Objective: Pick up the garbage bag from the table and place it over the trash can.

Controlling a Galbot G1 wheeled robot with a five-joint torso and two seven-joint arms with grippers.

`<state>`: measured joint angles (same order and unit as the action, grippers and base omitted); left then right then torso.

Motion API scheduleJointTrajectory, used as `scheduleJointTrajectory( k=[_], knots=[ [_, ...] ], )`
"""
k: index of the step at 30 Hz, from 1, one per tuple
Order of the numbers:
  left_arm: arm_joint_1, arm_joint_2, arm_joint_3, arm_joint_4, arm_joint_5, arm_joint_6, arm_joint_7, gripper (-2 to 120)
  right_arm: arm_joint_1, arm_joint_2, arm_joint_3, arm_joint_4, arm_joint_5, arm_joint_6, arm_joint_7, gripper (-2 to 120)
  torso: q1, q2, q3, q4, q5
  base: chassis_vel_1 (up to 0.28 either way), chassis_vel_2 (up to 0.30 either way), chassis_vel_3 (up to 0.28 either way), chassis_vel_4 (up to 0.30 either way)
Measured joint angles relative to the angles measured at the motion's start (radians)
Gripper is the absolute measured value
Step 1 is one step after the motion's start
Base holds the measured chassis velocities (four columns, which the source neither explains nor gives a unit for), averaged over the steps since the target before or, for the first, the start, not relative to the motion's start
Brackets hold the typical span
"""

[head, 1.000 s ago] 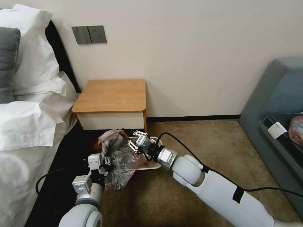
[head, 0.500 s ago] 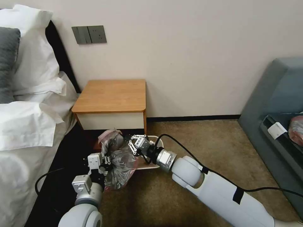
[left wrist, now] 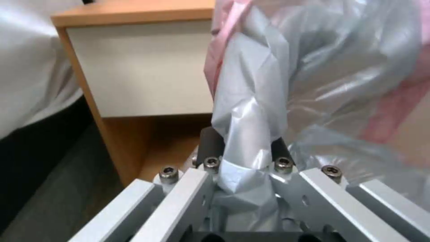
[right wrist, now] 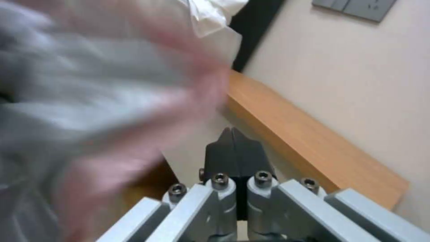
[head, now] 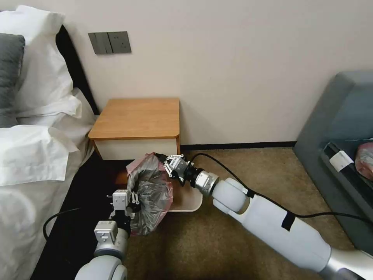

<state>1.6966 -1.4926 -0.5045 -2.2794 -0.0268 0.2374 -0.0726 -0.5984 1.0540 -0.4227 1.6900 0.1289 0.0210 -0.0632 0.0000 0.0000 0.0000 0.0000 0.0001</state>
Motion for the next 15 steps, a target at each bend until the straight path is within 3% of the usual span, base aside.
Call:
scheduleJointTrajectory(
  k=[9,15],
  knots=[
    [-0.001,0.002,-0.011,-0.008,-0.005,-0.009,-0.002,5,-0.001,-0.021,0.020,0.006,0.009,0.000,0.003,0,0.000,0.000,0.000,0.0000,-0.0001,0.000,0.000,0.000,0.000],
    [-0.029,-0.012,-0.062,0.030,-0.034,-0.011,-0.018,5,-0.144,-0.085,0.159,0.208,0.076,-0.029,0.023,0,0.000,0.000,0.000,0.0000,-0.0001,0.000,0.000,0.000,0.000]
  ],
)
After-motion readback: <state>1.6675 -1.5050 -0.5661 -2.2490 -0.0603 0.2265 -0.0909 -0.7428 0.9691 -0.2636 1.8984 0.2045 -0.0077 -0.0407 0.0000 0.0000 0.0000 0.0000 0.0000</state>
